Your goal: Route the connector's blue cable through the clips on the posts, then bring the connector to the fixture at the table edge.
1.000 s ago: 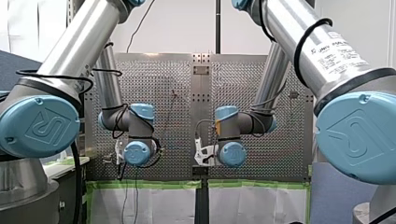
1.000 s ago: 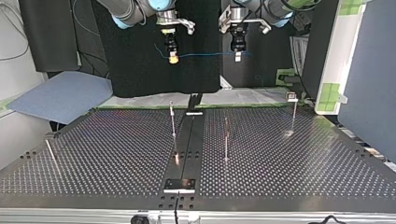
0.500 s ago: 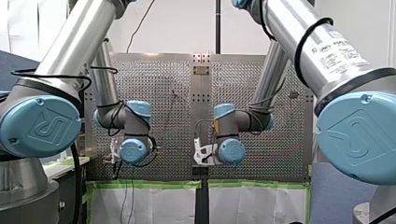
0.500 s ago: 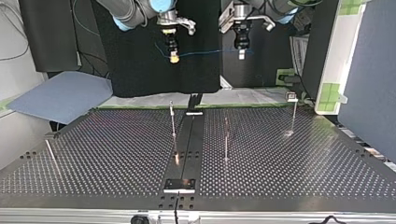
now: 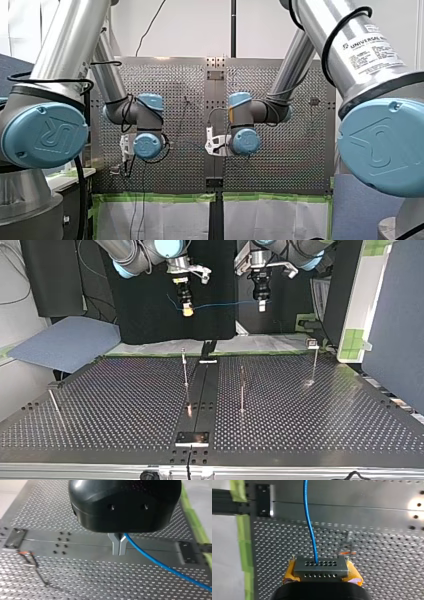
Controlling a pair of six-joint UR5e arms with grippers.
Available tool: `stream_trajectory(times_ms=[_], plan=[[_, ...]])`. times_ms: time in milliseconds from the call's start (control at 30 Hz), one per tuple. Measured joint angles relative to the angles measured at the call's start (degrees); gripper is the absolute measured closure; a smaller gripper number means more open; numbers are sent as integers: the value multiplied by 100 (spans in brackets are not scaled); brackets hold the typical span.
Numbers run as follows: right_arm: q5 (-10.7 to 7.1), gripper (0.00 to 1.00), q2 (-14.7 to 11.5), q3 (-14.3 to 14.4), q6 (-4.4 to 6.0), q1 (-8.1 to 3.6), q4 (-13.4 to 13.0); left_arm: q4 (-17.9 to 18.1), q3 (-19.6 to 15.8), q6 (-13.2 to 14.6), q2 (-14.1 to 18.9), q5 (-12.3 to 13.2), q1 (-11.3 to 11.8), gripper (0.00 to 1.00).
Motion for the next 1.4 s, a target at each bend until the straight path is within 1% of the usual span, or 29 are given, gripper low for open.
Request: stream_trajectory(times_ms=[233,333,467,600,767,967,1067,1133,1267,1400], plan=[[-75,99,-342,-116,-11,-78,342,-377,340,-46,378,-8,67,100],[-139,99,-470,-138,0,-115,471,-517,397,-50,516,-19,100,100],[-211,99,-665,-180,9,-168,623,-707,417,-51,706,-131,159,100],[-291,99,-849,-229,22,-211,641,-891,432,-46,891,-195,205,100],[-427,99,-1084,-304,42,-261,602,-1094,446,-41,1115,-186,240,100],[-511,99,-1358,-438,85,-321,605,-1162,487,-73,1407,-67,317,100],[-634,99,-1520,-487,118,-366,605,-1170,529,-89,1554,-24,360,100],[-696,99,-1585,-500,129,-387,605,-1183,571,-103,1613,4,393,100],[-757,99,-1632,-520,149,-447,605,-1255,701,-128,1535,122,457,100],[-841,99,-1596,-546,154,-505,604,-1292,882,-143,1356,305,506,100]])
